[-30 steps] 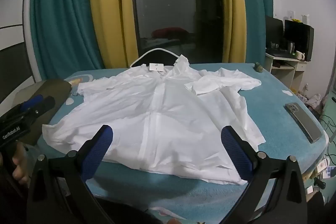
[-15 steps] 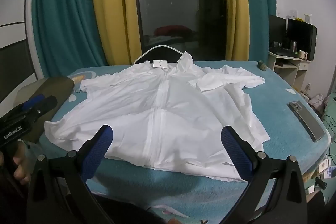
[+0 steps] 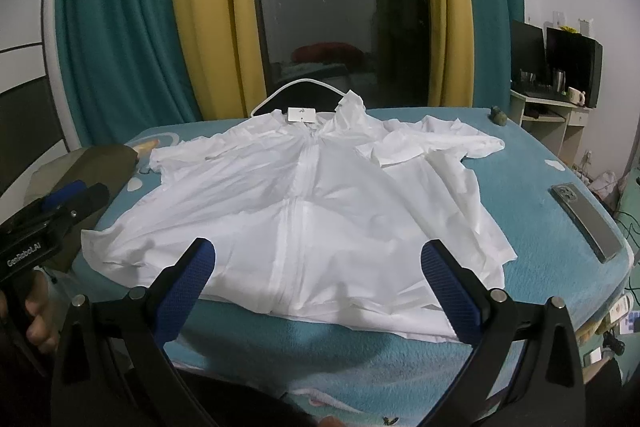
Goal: Fold large clothes
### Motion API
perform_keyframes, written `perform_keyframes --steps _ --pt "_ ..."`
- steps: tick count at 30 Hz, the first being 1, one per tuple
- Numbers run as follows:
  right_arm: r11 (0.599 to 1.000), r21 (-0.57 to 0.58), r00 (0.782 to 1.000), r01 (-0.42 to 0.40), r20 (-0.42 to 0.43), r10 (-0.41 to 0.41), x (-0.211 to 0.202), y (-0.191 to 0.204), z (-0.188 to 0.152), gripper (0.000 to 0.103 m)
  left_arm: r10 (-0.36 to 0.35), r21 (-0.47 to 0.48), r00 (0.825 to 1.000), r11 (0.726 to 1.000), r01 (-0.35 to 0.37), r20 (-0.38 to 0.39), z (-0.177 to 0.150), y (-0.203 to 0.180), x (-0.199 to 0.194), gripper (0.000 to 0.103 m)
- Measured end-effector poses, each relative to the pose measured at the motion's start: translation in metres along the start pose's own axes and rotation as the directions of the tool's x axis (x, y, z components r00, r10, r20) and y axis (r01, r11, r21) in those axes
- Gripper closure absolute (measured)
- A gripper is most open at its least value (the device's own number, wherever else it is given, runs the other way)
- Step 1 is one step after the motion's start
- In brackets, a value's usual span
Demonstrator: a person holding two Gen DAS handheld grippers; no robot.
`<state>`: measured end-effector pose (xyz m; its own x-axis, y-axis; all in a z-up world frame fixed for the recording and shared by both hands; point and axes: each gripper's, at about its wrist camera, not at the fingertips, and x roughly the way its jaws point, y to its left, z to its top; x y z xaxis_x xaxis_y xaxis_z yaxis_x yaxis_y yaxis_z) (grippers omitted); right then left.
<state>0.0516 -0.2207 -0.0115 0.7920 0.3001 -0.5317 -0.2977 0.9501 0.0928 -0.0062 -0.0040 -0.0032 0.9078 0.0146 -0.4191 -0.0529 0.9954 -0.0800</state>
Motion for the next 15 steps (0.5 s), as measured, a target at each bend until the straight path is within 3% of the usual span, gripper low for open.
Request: perform_keyframes --steps 15 --pt "1.000 0.004 1.000 -0.002 -0.012 0.002 0.0044 -0.0022 -0.0020 0.001 -0.026 -0.007 1.000 1.000 0.025 -0.008 -0.0074 -0.0010 -0.0008 0.023"
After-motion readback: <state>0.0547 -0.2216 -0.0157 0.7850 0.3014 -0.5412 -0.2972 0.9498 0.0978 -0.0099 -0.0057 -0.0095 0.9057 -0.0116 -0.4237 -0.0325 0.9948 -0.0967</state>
